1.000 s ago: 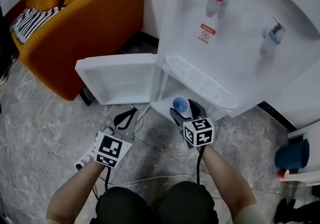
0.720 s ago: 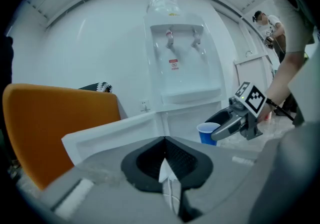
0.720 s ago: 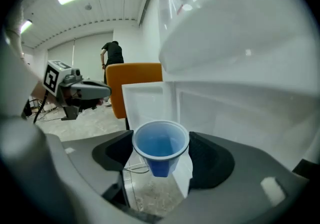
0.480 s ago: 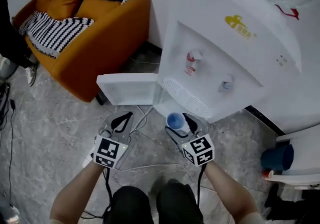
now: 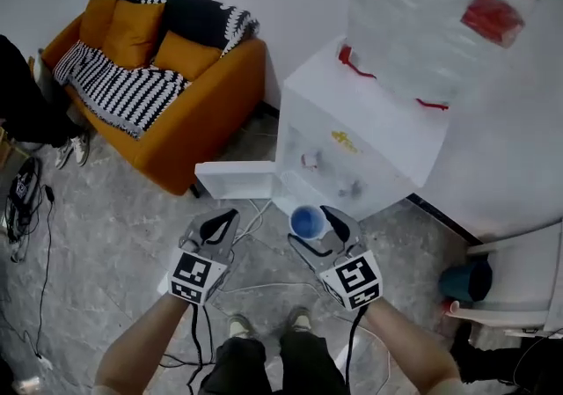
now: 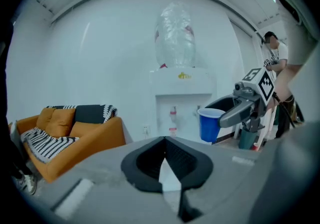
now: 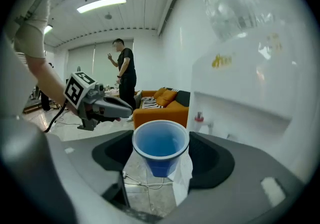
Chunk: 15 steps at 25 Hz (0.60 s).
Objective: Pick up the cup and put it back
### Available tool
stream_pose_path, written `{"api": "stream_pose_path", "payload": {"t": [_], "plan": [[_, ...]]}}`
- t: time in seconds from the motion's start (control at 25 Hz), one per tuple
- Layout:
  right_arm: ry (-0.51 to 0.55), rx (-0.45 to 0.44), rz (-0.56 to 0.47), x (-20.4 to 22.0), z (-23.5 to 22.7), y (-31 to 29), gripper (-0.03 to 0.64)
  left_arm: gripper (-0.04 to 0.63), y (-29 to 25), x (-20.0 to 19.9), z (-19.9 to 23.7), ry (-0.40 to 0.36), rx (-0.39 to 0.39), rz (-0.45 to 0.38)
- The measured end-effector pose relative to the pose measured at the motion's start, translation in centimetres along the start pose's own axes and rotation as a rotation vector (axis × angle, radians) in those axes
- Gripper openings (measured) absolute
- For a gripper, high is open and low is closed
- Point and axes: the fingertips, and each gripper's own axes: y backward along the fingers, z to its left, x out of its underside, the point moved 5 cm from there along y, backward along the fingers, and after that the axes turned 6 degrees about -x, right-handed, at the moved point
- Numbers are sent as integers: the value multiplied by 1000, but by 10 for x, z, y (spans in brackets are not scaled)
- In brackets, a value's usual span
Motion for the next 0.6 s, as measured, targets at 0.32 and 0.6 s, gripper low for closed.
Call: {"api": "stream_pose_path", "payload": {"t": [0.32,0.6], "plan": [[28,-26,-8,-127,21,86,353,2,57,-138,-2,7,0,-37],[30,-29,-30,-237,42,157,353,3,93,-243,-25,-55,33,-101]]}}
